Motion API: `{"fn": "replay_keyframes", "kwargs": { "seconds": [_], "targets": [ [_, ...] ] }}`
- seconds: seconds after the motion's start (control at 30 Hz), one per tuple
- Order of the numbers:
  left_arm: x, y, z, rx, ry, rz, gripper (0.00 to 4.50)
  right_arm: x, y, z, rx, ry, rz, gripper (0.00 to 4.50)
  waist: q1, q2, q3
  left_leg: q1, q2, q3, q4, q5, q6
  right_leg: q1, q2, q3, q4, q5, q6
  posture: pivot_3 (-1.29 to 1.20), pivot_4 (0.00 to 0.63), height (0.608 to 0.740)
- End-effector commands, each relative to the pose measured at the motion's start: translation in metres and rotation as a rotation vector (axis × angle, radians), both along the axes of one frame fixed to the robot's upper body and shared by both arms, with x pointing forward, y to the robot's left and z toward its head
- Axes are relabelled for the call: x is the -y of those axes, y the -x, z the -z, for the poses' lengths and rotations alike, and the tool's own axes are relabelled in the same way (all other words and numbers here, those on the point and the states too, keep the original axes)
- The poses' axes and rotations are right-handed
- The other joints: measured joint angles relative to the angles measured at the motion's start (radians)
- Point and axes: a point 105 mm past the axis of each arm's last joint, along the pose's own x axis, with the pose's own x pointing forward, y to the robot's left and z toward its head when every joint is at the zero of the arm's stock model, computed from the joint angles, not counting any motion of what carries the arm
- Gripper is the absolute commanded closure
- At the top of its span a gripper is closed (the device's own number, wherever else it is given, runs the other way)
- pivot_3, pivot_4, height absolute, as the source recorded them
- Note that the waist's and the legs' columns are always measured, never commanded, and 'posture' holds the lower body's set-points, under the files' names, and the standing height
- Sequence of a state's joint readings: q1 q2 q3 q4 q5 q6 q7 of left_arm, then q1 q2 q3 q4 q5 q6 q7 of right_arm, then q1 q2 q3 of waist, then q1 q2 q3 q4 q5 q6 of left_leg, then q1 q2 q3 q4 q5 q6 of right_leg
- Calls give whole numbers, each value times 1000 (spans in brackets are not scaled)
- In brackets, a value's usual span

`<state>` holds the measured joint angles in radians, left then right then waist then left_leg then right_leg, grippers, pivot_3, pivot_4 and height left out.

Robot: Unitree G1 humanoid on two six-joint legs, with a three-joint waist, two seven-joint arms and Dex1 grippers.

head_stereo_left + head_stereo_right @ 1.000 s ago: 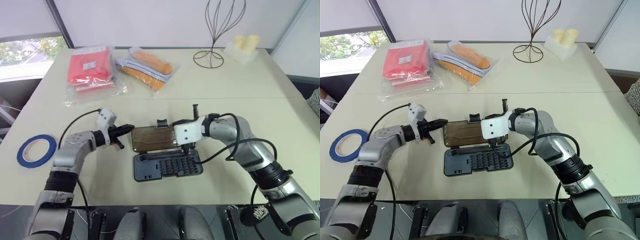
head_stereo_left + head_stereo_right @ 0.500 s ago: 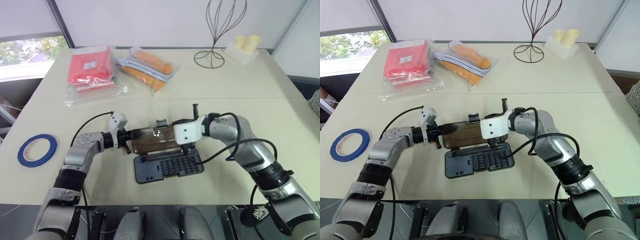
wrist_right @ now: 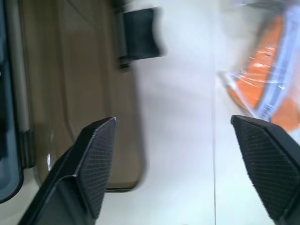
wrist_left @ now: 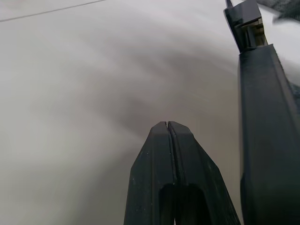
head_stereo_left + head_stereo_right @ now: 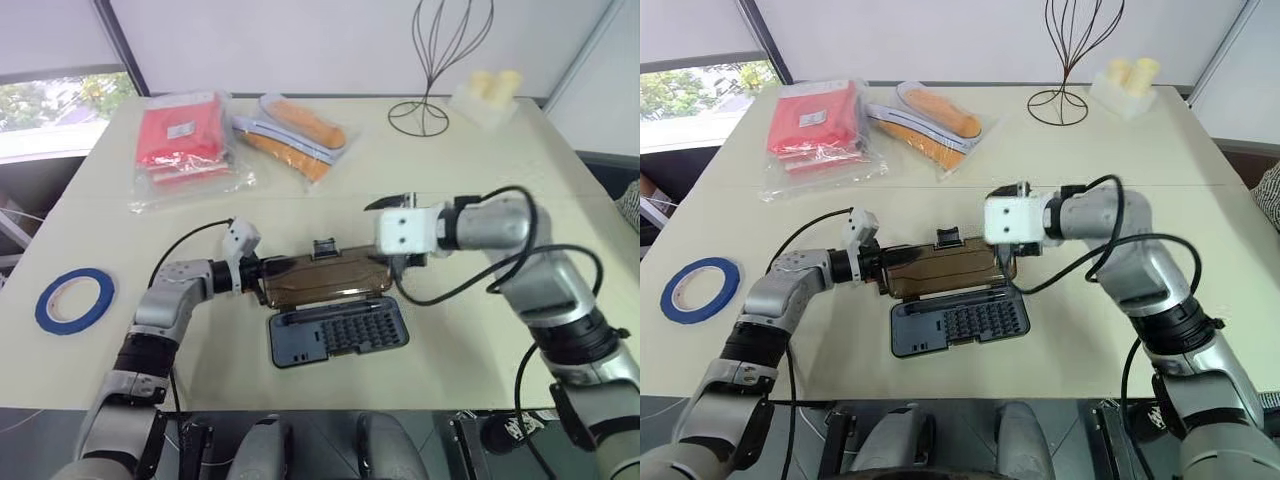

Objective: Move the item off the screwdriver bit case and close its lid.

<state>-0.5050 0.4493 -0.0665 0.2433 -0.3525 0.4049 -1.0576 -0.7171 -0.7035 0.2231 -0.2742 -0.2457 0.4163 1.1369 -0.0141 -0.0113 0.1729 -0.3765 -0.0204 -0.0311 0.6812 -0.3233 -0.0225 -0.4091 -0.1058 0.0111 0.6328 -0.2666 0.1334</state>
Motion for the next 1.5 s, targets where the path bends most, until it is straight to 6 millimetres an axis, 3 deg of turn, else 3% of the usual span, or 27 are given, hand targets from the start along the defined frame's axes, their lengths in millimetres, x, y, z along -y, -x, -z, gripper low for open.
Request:
{"fn": "replay_keyframes", "kwargs": {
  "seconds": [0.03,0.23,0.4,0.53,0.8,0.9,1.0,1.2,1.3,1.4,1.5],
  "targets": [
    [11,16,-22,37,34,121,4500,7,-3,-30,46,-96,48,438,0,0,0,0,0,0,0,0,0,0,0,0,0,0,0,0,150,740],
    [16,42,-33,-3,15,267,4500,25,-13,-43,75,-136,130,438,-1,0,0,0,0,0,0,0,0,0,0,0,0,0,0,0,150,740],
    [15,61,-31,-41,-41,367,4500,31,-16,-49,85,-149,151,438,-1,1,0,0,0,0,0,0,0,0,0,0,0,0,0,0,150,740],
    [13,78,-18,-90,-99,457,4500,33,-15,-47,78,-150,161,438,-3,1,1,0,0,0,-1,0,1,-1,0,0,0,0,0,0,150,740],
    [19,80,21,-154,-173,456,4500,27,-10,-40,46,-157,143,438,1,1,1,-1,0,0,0,-1,2,-1,0,0,0,0,0,0,150,740],
    [12,81,44,-153,-267,459,4500,24,-6,-33,15,-160,137,438,1,1,0,0,0,0,0,-1,2,0,0,0,0,0,0,0,150,740],
    [7,81,51,-149,-304,457,4500,22,1,-23,-28,-161,119,438,2,2,0,2,0,0,0,-1,2,3,0,0,-1,0,0,0,150,740],
    [12,67,22,-93,-192,407,4500,11,25,-22,-190,-306,0,438,1,2,0,3,0,0,0,-1,3,4,0,0,0,0,0,0,150,740],
    [18,60,-18,-94,-42,384,4500,3,51,-14,-350,-367,-113,438,3,1,1,2,0,-1,1,-2,3,3,0,0,0,0,0,0,150,740],
    [18,60,-32,-80,-19,400,4500,-1,64,-6,-435,-393,-151,438,2,0,1,0,1,-2,1,-2,3,2,0,-1,0,0,0,0,150,740],
    [22,52,-39,-73,-27,388,4500,-7,82,17,-559,-381,-190,1088,2,0,1,1,1,-2,1,-2,3,2,0,-1,0,0,0,0,150,740]
  ]
}}
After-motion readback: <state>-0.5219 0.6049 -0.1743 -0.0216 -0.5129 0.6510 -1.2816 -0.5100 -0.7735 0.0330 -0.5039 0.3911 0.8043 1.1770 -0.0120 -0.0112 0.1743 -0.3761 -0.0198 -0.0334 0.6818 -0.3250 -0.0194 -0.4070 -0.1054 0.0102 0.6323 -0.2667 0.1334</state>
